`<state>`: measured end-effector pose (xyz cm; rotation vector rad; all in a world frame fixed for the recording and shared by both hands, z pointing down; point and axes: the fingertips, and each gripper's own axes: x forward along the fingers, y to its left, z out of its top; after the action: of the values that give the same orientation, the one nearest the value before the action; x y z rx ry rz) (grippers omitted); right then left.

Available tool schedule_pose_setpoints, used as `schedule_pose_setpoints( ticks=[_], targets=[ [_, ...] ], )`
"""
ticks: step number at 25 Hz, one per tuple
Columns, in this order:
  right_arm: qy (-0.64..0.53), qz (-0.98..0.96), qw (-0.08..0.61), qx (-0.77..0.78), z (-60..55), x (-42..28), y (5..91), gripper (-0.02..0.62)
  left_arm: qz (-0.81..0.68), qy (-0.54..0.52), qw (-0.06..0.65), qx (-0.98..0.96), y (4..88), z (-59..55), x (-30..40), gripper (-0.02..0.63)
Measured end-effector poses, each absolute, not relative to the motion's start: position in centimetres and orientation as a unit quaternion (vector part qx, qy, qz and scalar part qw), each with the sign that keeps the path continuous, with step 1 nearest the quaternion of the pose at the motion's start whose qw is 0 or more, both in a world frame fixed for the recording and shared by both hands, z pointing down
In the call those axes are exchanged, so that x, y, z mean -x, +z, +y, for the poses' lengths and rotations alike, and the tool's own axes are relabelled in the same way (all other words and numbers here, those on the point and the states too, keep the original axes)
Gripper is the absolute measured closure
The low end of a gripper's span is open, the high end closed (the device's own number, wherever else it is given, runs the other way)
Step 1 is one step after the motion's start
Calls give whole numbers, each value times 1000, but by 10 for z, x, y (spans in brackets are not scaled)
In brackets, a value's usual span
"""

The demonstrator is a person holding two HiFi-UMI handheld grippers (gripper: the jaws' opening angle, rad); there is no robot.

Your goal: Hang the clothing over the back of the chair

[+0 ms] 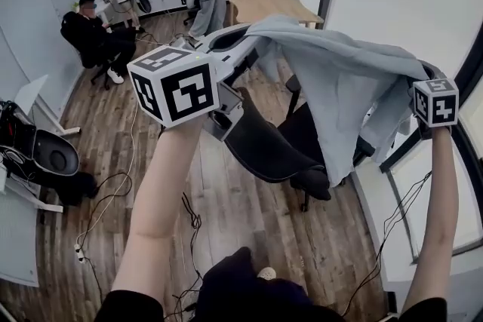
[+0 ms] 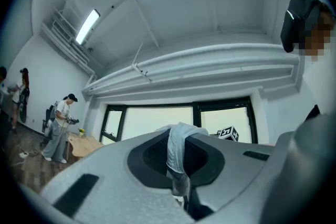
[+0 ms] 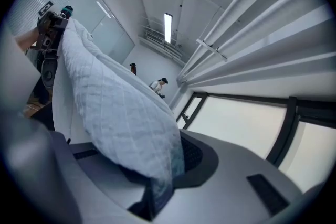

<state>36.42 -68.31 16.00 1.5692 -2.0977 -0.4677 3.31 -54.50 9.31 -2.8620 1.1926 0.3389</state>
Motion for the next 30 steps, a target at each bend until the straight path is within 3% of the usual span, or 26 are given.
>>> schedule_pose_setpoints(
  ticks=[4, 13, 21, 30],
  targets=[
    [-195, -797, 232, -521, -698, -286, 156, 560, 431, 84, 46, 897, 94, -530, 32, 603],
    [-216, -865, 264, -368, -672, -125, 196, 558, 517, 77, 27, 852, 123, -472, 167, 603],
    [-229, -884, 295, -281, -637, -57, 246, 558, 558, 36, -26, 829, 198, -428, 222, 603],
    [-234, -875, 364, -219, -610, -29, 317, 558, 522, -11, -110, 846, 320, -394, 231, 603]
  ],
)
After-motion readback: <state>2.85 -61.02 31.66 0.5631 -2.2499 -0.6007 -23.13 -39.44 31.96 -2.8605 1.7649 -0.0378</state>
